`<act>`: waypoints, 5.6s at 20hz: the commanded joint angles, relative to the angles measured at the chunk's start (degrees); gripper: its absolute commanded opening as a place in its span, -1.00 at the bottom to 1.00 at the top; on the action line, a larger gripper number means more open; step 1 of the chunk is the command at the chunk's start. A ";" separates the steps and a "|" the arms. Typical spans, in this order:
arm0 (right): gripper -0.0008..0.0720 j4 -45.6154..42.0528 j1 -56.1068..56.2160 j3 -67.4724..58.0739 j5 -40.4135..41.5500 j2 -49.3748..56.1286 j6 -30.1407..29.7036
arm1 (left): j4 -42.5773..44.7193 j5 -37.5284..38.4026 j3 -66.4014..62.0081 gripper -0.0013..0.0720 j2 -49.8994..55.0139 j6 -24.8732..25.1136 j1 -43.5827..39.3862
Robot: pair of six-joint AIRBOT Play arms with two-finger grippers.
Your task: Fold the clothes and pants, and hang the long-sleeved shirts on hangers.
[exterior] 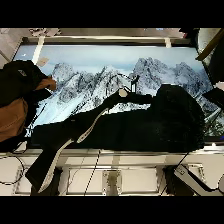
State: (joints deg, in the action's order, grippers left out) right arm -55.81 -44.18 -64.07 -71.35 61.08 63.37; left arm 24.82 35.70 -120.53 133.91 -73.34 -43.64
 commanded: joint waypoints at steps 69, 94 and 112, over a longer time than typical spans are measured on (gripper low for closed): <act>0.86 -0.42 0.04 0.11 -7.10 2.29 -1.57 | 28.70 17.88 13.84 0.83 -25.35 -4.83 -0.83; 0.86 1.40 15.78 0.11 5.27 3.10 -0.87 | 23.15 19.78 16.52 0.65 -17.40 -17.33 23.63; 0.86 9.53 28.55 -10.34 14.36 37.16 -1.44 | 29.86 28.33 16.52 0.65 -19.93 -14.53 30.12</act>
State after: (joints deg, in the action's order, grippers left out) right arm -46.85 -18.28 -71.02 -58.70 93.78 62.30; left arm 53.17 63.53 -104.05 112.64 -87.07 -13.54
